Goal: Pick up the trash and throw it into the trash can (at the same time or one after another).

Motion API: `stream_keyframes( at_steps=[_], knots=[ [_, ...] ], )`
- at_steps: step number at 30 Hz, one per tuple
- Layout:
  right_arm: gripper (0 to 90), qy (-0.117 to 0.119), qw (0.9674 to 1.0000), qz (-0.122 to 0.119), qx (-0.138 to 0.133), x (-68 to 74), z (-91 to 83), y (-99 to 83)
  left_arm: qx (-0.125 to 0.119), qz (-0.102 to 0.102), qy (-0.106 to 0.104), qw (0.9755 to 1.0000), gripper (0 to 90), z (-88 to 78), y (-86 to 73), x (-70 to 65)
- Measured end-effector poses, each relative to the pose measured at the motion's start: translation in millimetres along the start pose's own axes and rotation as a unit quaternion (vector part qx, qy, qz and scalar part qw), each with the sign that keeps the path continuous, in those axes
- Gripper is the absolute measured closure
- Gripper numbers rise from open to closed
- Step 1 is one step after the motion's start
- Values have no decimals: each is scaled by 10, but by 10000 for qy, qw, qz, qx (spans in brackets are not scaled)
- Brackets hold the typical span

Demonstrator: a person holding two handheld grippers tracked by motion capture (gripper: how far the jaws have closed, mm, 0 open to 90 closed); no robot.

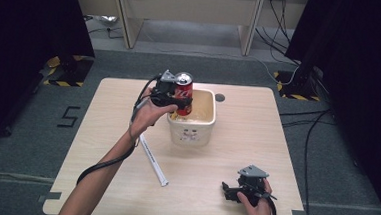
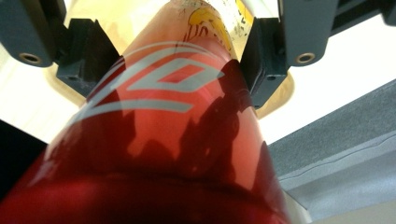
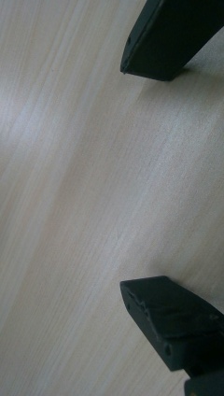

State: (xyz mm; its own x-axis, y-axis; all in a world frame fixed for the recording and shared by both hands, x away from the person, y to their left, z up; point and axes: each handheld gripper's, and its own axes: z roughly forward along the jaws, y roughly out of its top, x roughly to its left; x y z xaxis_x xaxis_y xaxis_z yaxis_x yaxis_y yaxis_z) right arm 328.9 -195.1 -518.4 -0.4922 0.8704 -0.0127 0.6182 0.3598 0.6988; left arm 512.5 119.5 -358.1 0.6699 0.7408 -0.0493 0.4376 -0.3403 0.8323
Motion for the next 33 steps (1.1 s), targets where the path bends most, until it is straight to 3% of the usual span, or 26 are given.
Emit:
stream_keyframes(
  at_steps=[8,33],
  knots=[
    [3,-4,10000,2,12,0,-3,0,35,-39,47,10000,337,45,-102,52],
    [3,12,10000,-8,7,3,-3,1,112,122,101,9998,332,82,-169,39]
  ],
)
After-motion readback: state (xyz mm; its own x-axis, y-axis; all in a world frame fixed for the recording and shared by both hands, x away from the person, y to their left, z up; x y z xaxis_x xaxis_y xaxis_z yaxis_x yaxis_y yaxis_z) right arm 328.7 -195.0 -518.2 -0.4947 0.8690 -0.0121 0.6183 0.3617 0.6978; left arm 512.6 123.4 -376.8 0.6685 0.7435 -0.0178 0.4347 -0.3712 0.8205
